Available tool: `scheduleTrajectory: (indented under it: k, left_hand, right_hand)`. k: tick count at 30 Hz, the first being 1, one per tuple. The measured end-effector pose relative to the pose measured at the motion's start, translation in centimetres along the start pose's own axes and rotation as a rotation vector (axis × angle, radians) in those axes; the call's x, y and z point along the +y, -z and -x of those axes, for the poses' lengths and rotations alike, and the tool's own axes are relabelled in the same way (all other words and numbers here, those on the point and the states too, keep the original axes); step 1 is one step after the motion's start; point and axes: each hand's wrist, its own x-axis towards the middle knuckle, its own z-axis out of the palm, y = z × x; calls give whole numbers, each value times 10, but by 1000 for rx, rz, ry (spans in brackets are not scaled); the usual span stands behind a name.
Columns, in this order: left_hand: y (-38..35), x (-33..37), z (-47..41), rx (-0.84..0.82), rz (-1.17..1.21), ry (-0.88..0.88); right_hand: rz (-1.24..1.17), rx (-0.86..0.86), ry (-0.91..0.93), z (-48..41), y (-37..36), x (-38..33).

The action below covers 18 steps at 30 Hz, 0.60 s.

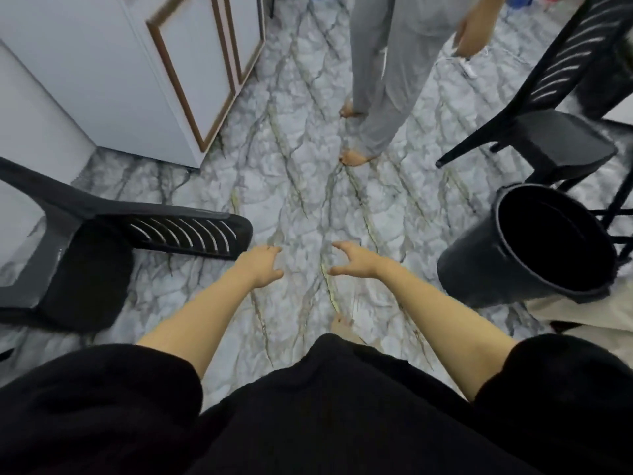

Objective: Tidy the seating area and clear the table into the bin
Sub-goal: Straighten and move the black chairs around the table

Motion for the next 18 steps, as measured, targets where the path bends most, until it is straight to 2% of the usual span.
scheduleTrajectory:
  k: [8,18]
  left_hand:
    - [85,-64,-112,101,286,283]
    - [162,-152,-187,266,589,661]
  right_hand:
    - [227,-117,205,-184,132,-39]
    - [568,-285,553,-367,242,-163]
